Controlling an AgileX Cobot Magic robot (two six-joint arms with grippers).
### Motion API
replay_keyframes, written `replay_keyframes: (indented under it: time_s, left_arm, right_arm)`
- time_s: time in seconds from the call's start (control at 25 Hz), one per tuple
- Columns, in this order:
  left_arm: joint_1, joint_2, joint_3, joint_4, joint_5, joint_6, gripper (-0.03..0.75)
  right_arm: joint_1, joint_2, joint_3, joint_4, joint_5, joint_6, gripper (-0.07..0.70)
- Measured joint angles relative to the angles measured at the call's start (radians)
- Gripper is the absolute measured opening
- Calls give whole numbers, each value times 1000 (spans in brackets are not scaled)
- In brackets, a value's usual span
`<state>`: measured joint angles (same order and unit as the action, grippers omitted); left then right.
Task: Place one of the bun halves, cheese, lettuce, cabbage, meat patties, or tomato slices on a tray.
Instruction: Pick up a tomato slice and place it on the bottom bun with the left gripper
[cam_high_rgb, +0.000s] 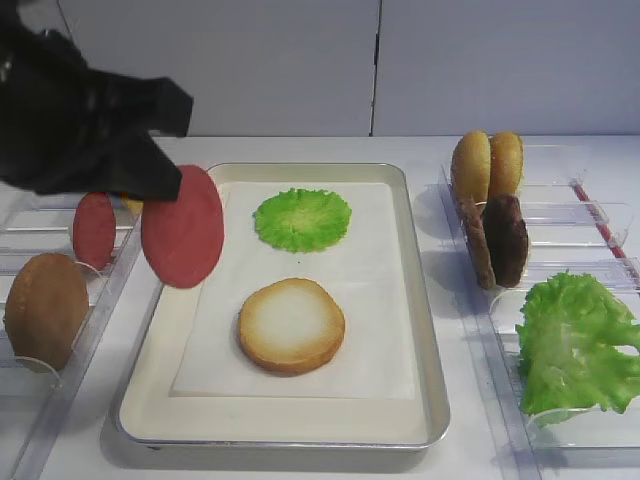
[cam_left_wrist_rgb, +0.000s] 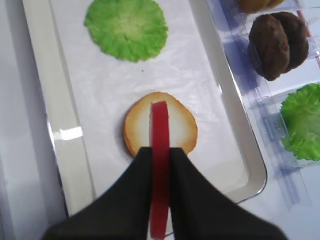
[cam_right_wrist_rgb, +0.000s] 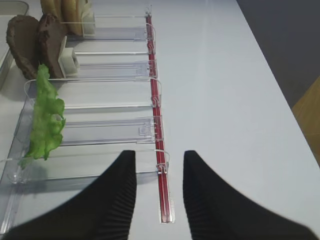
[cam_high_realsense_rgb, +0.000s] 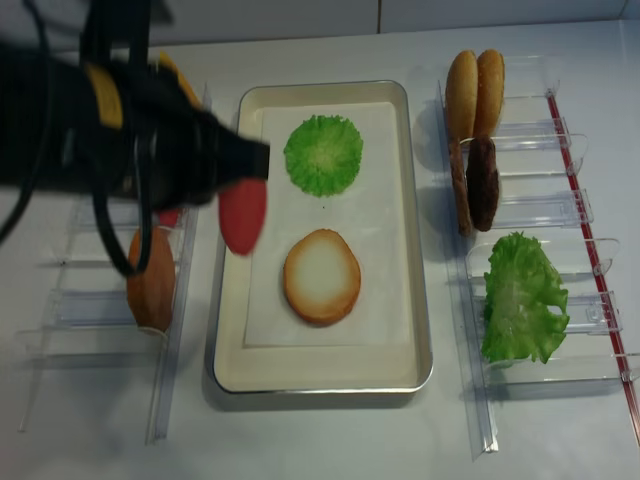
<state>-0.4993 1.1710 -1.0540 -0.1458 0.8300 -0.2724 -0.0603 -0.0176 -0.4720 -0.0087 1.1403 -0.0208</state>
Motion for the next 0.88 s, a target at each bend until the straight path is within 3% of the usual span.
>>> replay_keyframes:
  time_s: [0.08,0.2,0.28,0.4,0.56,0.68,0.76,0.88]
  left_arm:
    - [72,-13,81,-174,-41,118,72]
    - [176,2,186,-553,-56,431,72]
    - [231,28,241,-823,-41,685,72]
    - [297,84,297,-1114,3,949,72]
    - [329,160,353,-1283,34,1091,72]
    - [331,236,363,-1354,90,1161,72]
    - [331,284,365,-1403,130,1195,72]
    - [331,353,365,-1443,148,1208,72]
  right_arm:
    - [0,0,0,0,0,0,255]
    - [0,0,0,0,0,0,255]
    - [0,0,0,0,0,0,255]
    - [0,0,0,0,0,0,255]
    - [0,0,0,0,0,0,255]
    - [0,0,0,0,0,0,255]
    - [0,0,0,0,0,0,255]
    - [0,0,0,0,0,-2,255]
